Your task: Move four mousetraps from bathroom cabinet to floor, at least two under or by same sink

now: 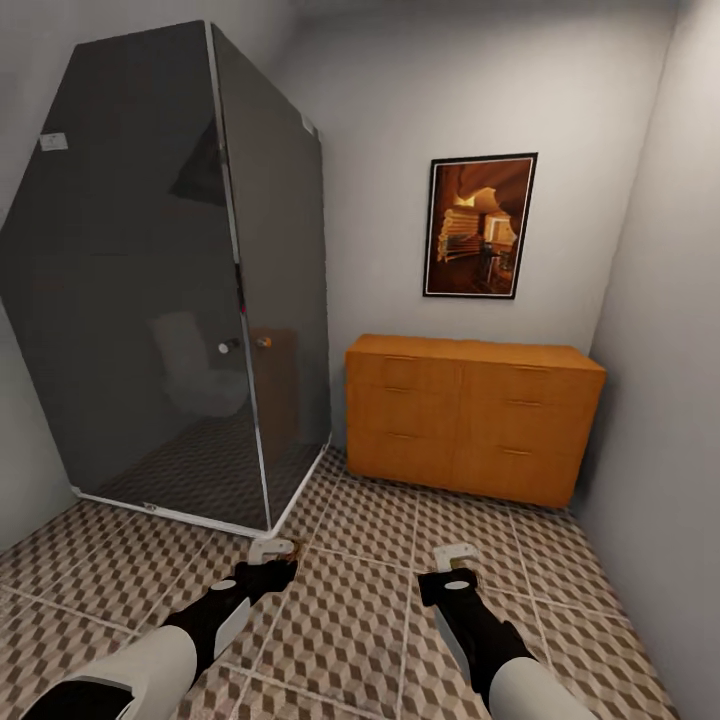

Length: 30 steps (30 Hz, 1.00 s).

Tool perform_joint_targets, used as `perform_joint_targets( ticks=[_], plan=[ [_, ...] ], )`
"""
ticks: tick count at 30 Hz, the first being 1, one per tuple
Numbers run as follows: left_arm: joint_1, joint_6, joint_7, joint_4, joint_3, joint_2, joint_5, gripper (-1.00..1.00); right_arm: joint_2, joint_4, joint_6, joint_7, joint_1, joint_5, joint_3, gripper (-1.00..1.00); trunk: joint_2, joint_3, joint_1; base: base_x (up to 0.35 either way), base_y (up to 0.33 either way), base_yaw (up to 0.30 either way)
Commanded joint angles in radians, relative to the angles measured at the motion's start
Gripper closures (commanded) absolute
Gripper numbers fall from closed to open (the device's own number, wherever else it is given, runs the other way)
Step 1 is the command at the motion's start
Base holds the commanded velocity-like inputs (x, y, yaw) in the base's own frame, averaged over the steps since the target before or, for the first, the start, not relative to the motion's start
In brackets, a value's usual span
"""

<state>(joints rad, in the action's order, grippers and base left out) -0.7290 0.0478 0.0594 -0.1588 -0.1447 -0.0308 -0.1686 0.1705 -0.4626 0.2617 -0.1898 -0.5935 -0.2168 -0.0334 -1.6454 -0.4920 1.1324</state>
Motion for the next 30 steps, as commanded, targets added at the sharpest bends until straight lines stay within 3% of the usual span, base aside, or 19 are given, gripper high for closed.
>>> perform_joint_targets(
  ticks=[1,30],
  plan=[
    [-0.001,0.004,-0.002,0.002,-0.009,0.000,-0.009,1.00,0.001,-0.002,0.007,0.001,0.000,-0.009,-0.003,1.00,-0.001,-0.001,0.000,0.000,0.000,0.290],
    [-0.001,0.004,-0.003,0.002,-0.008,0.000,-0.009,1.00,-0.002,-0.002,0.011,0.003,0.000,-0.009,-0.003,1.00,-0.001,-0.001,0.000,0.000,0.000,0.290]
  ],
)
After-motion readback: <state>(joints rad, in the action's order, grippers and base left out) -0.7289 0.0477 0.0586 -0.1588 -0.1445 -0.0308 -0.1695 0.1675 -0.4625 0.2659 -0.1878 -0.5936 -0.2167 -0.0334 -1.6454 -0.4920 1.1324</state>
